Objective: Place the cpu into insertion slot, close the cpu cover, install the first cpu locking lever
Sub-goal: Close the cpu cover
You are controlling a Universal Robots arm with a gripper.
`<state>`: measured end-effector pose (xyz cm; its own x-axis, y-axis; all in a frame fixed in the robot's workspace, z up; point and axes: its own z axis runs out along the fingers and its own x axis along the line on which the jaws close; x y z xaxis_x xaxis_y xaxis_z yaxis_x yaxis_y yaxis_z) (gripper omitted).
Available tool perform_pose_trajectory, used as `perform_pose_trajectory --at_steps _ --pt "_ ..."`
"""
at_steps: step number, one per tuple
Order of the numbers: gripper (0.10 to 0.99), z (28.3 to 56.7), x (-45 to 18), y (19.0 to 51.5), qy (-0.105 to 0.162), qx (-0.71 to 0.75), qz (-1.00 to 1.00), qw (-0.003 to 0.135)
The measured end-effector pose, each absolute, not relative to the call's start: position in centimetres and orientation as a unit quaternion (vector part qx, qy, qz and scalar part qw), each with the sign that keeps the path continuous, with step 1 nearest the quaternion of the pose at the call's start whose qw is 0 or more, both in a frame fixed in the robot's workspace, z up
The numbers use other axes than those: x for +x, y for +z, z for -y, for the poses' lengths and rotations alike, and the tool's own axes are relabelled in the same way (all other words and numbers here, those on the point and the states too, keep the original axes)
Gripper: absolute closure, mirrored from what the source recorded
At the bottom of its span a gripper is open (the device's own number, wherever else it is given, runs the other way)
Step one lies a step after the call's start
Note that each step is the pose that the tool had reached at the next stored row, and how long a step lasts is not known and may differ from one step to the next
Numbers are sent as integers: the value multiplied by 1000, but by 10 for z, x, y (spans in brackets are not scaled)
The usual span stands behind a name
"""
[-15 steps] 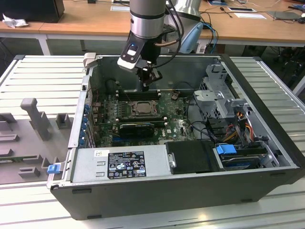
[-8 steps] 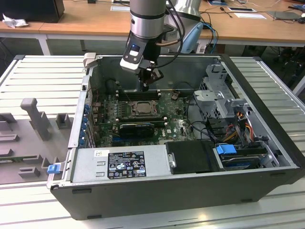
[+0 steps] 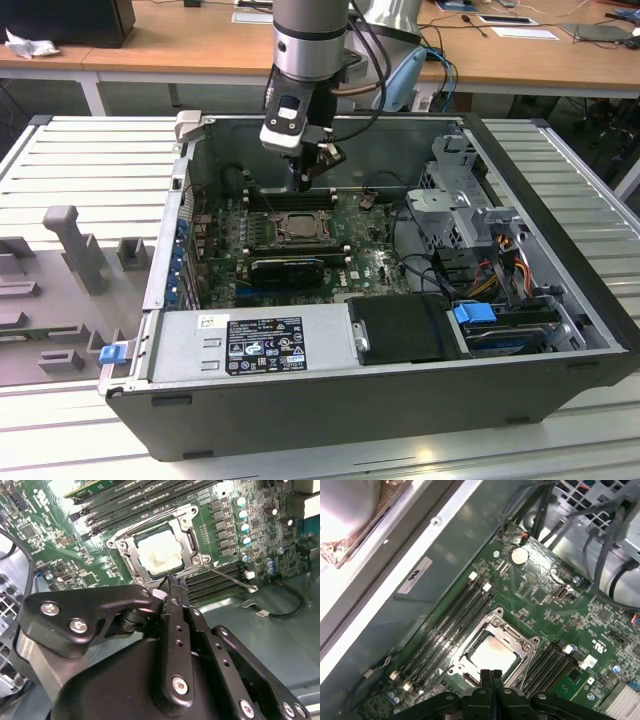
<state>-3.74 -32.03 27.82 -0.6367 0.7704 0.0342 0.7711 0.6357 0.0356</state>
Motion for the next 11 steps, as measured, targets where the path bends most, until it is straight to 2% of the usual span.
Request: perform_pose_trajectory --at_steps 11 --pt "980 320 -37 278 -23 -333 943 10"
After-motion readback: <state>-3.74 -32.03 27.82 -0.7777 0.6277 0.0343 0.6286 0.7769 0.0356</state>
